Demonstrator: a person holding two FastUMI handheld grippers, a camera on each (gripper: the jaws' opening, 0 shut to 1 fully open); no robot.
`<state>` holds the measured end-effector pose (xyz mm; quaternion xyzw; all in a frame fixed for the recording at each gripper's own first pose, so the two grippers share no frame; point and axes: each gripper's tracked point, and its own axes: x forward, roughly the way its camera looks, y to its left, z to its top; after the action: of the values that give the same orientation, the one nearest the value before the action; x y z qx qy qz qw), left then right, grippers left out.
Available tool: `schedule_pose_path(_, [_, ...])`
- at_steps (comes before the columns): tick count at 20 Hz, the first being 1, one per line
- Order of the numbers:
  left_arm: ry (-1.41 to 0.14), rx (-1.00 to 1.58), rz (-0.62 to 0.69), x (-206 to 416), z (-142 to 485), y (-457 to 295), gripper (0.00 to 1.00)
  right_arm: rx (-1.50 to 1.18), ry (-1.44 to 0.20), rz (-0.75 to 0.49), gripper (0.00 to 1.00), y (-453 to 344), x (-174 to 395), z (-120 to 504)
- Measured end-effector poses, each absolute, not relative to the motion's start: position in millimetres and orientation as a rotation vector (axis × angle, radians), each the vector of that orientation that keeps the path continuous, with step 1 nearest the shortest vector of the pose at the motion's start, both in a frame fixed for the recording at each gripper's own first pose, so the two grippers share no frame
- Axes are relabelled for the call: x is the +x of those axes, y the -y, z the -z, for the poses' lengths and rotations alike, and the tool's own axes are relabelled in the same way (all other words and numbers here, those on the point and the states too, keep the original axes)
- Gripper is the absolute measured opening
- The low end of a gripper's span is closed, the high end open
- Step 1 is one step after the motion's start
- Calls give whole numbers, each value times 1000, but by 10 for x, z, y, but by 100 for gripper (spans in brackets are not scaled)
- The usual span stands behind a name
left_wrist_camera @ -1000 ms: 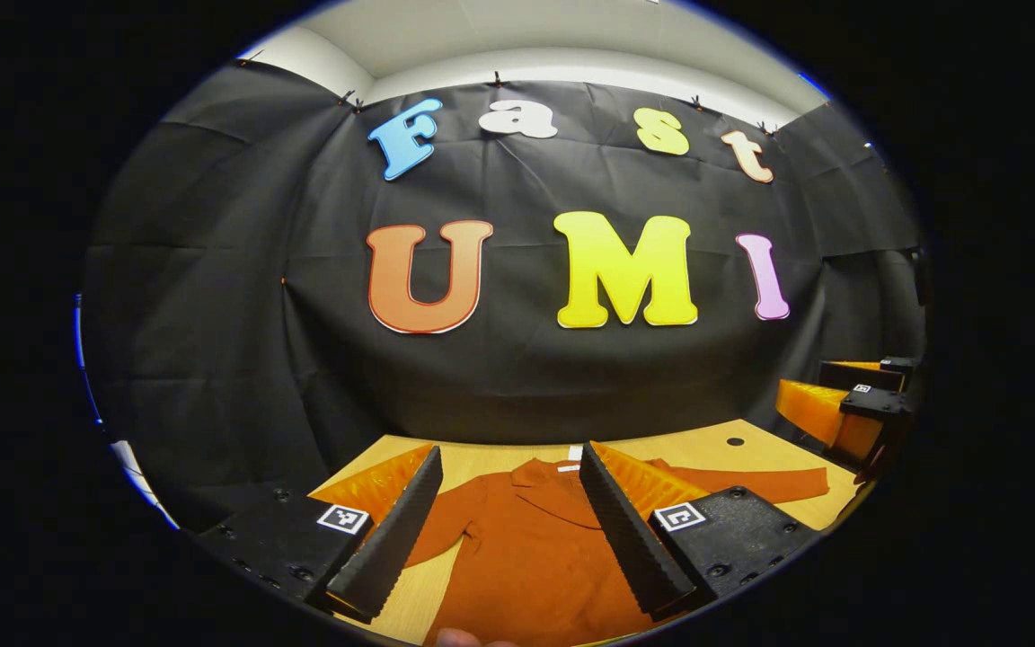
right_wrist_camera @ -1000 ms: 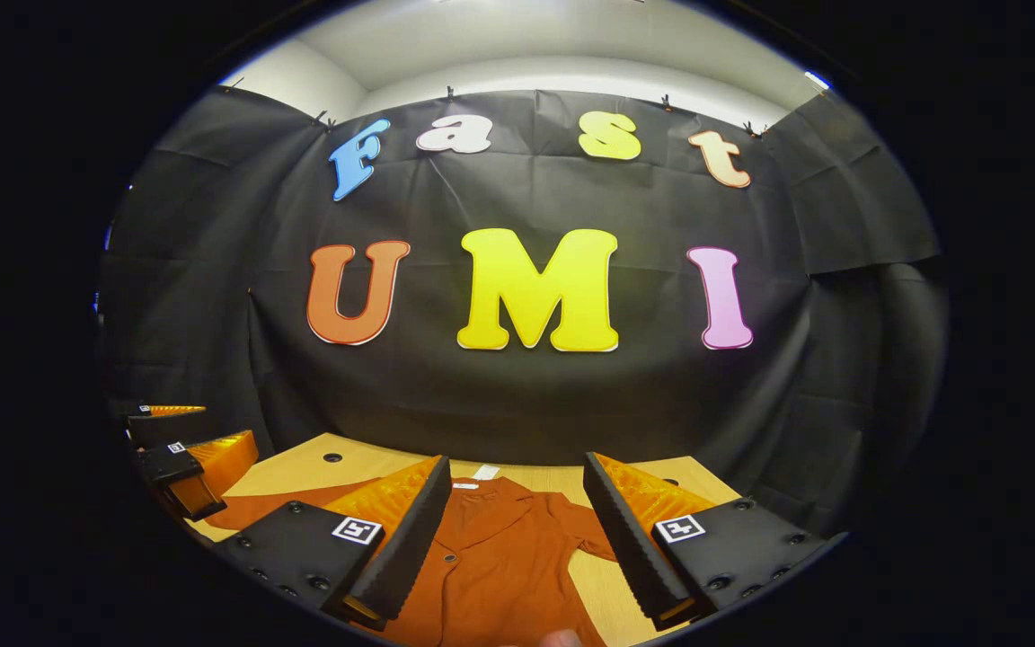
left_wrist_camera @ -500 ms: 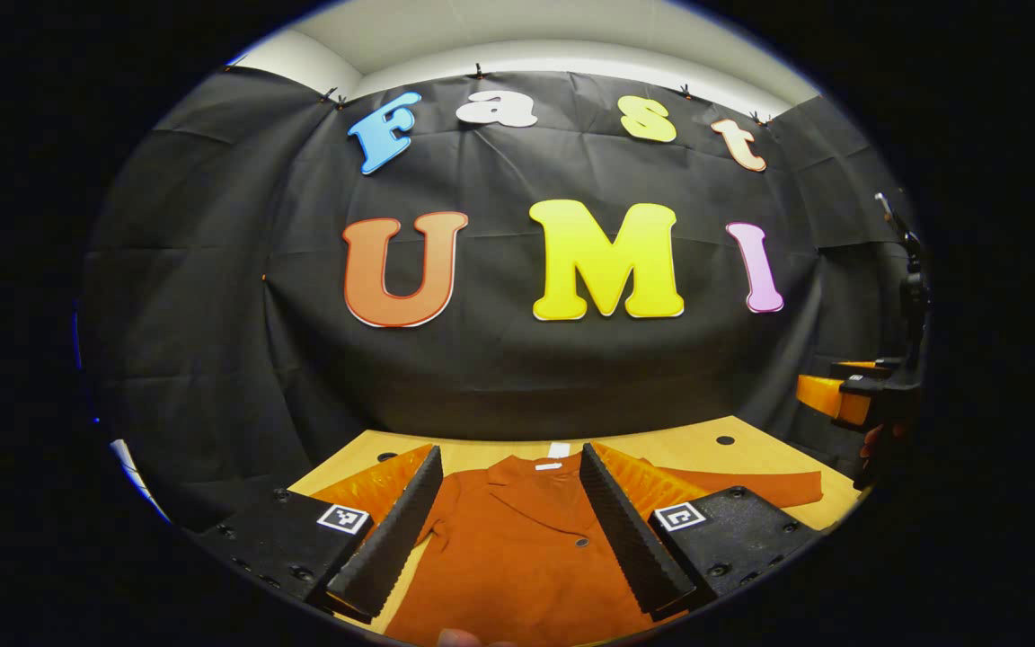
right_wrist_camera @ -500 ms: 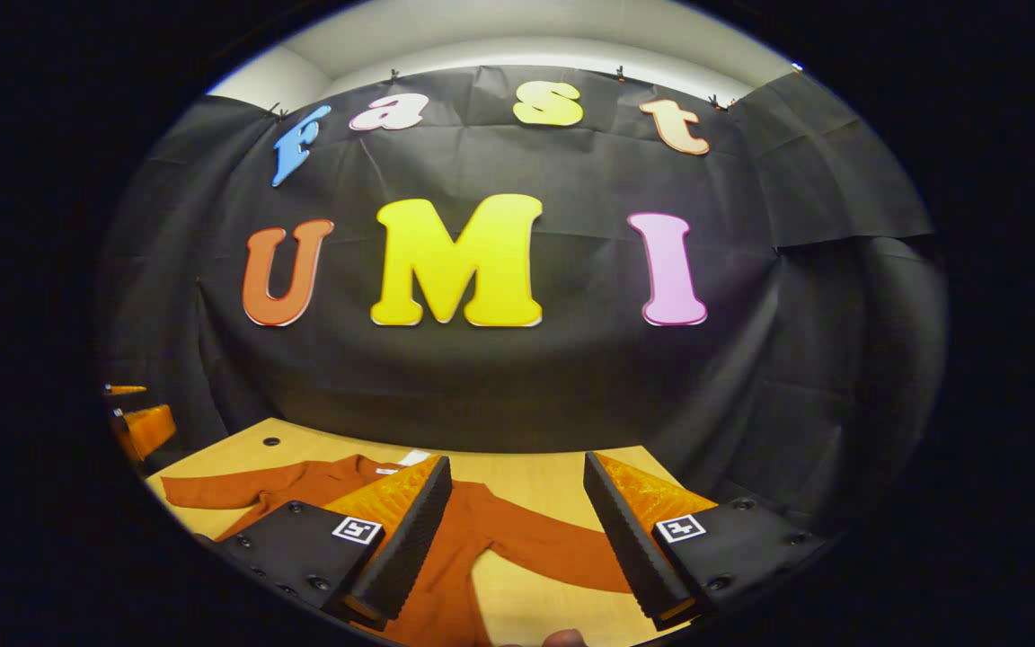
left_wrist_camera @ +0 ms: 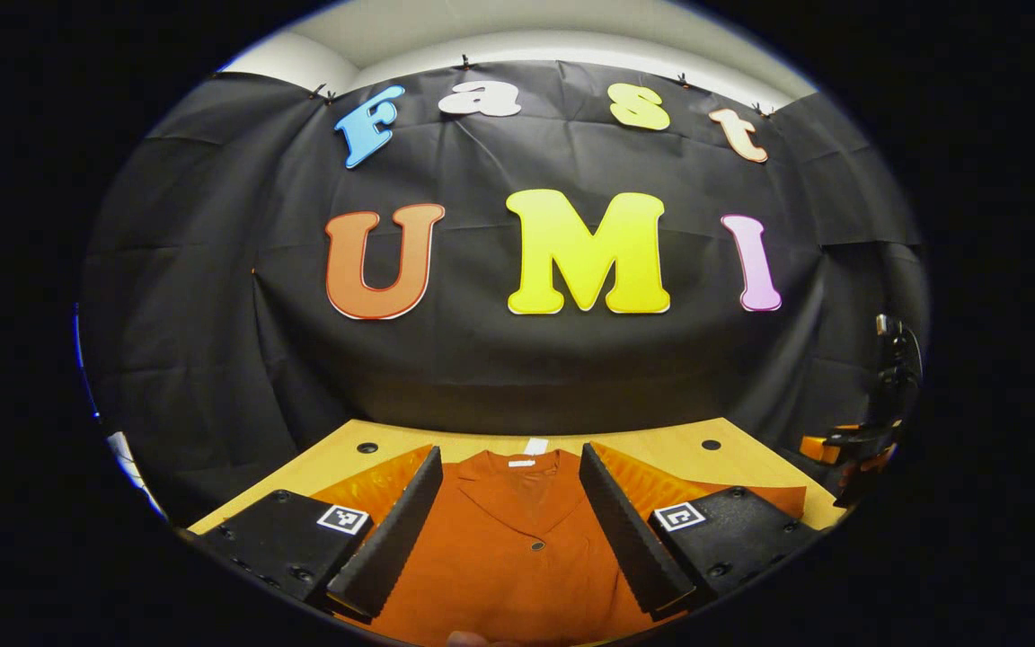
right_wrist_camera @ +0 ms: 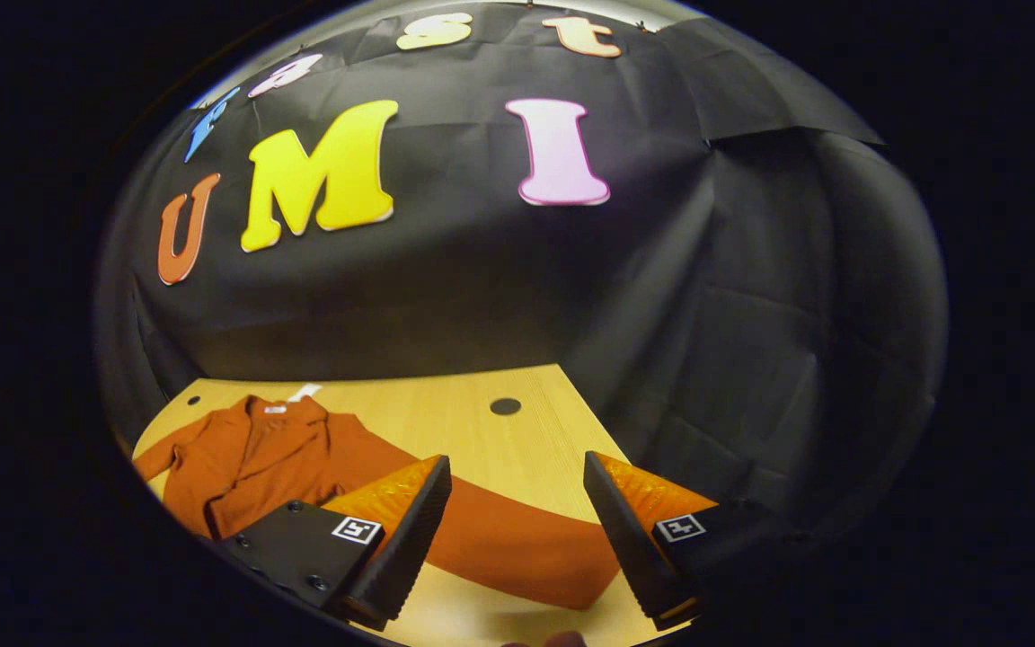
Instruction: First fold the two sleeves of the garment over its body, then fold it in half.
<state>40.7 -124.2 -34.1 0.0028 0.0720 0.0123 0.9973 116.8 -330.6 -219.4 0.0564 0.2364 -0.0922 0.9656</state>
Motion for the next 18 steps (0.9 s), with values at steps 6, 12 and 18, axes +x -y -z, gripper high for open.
schedule_pose_path(6, [-168,62,-59,357,320,1233,99,133,-723,217,96,3743,1145,3224])
schedule_pose_path(12, [-202,85,-62,302,380,1273,99,150,-850,233,97,3853,1102,3661])
schedule_pose_path(18, [-205,91,-69,331,401,1213,99,130,-877,222,79,3806,1060,3694])
